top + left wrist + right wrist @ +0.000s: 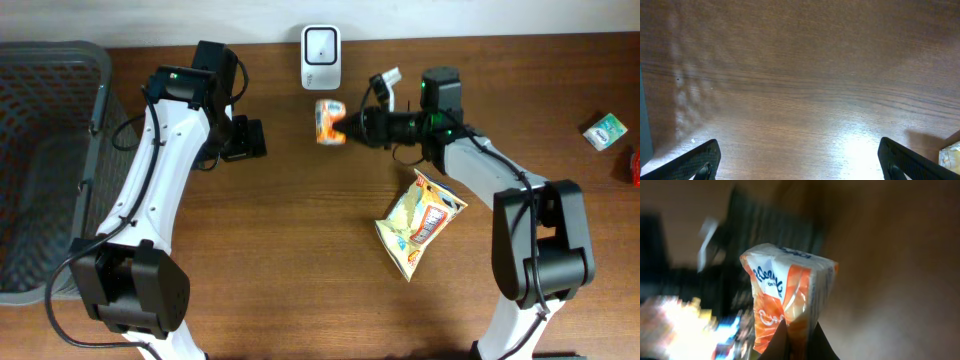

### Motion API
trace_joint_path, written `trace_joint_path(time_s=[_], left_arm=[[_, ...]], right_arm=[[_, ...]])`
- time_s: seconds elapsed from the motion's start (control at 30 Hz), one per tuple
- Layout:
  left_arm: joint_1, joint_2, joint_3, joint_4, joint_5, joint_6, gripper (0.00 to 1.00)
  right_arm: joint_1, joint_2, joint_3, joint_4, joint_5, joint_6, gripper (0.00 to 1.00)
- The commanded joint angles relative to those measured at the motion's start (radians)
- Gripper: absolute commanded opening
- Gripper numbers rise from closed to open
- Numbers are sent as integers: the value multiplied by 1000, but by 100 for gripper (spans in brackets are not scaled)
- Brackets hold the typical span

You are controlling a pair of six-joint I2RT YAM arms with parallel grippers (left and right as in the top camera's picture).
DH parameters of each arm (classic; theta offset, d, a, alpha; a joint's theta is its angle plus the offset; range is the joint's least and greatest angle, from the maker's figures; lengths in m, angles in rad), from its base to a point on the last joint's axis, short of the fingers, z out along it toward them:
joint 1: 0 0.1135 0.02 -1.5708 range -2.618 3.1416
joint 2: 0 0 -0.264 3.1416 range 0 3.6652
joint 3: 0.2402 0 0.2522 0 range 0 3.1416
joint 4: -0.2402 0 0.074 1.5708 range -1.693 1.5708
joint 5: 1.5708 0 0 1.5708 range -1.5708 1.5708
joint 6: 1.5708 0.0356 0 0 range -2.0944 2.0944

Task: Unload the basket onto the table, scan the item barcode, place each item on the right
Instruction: 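Lift the orange box and hold it over the white scanner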

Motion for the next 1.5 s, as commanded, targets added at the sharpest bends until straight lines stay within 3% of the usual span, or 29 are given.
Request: trace_joint_path(time_s=[0.0,0.1,0.2,0.37,0.43,0.53,0.8,1.17,1.47], left_arm=[[5,5,-3,-2,-6,-10,99],[5,5,-3,-2,-6,-10,99],[5,5,-3,-2,-6,-10,99],[5,5,-3,-1,-6,-10,99],[5,5,-3,-2,-6,-10,99],[5,5,-3,-2,-6,-10,99],[5,5,-3,-2,-6,-10,99],[5,5,-3,-2,-6,-10,99],[5,5,-3,-2,-6,-10,99]], right_arm=[[3,-2,164,-249,510,-145,4],[45,-2,295,-447,952,-340,4],[107,-2,392,-426,1114,-547,4],[239,26,425,-125,1470,-1007,4],[257,73,425,-3,1471,-1175,4],[257,169,425,152,1468,-1278,4],[254,309,425,246,1217,-1322,4],[218,340,425,220,1209,-1309,4],[169,343,425,255,1212,-1014,4]])
